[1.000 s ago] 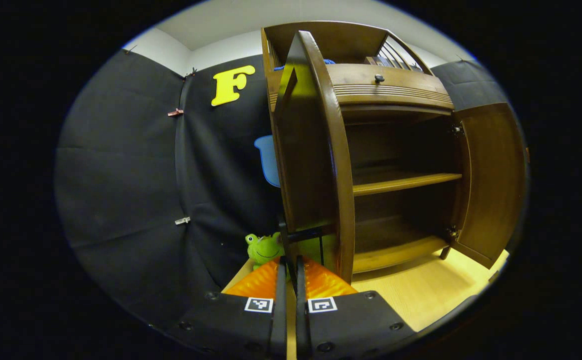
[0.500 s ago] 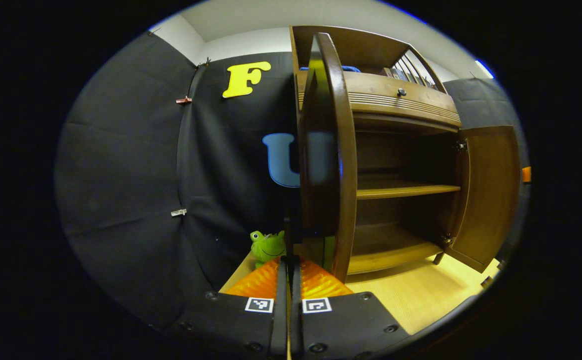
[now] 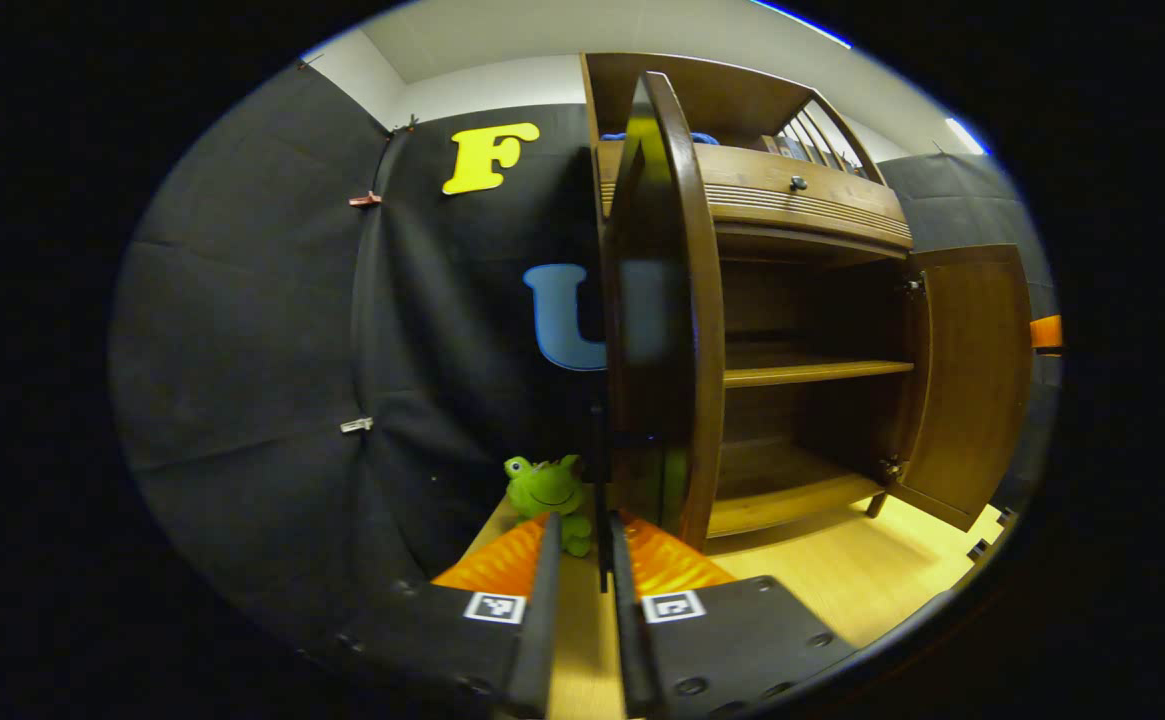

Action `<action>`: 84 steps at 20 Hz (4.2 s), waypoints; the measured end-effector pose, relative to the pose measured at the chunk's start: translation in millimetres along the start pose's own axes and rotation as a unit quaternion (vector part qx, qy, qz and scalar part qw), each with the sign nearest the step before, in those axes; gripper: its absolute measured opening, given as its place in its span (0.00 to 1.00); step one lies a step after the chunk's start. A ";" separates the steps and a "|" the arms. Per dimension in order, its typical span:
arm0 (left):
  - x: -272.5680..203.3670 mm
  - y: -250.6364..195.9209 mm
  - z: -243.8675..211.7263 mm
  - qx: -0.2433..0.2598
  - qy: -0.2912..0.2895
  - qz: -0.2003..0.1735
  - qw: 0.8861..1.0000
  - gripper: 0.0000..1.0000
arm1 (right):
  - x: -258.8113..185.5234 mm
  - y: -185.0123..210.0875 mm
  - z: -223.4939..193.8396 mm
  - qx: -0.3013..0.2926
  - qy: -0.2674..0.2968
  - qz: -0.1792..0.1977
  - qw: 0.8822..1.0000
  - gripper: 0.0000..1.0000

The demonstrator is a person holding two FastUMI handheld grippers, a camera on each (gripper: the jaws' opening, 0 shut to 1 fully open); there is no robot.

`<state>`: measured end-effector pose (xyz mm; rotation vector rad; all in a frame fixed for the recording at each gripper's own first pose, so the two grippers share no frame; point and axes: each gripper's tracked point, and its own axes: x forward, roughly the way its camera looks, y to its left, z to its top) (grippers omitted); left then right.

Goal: Open the right door of the double-door shoe cabinet with the right hand, and open the left door with the left hand.

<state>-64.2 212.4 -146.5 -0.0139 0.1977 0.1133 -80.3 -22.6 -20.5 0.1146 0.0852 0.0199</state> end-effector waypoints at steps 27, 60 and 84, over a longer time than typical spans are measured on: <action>-54.0 -201.1 94.7 0.009 -0.046 -0.035 0.998 0.99 | 22.8 -61.8 11.7 -0.015 -0.015 0.014 1.000 1.00; -18.0 -268.7 103.0 0.014 -0.061 -0.066 0.996 0.99 | 39.8 -52.6 3.7 -0.040 -0.020 0.033 0.998 1.00; -23.1 -267.9 104.4 0.019 -0.065 -0.067 0.995 0.99 | 33.1 -50.6 2.1 -0.048 -0.019 0.034 0.998 1.00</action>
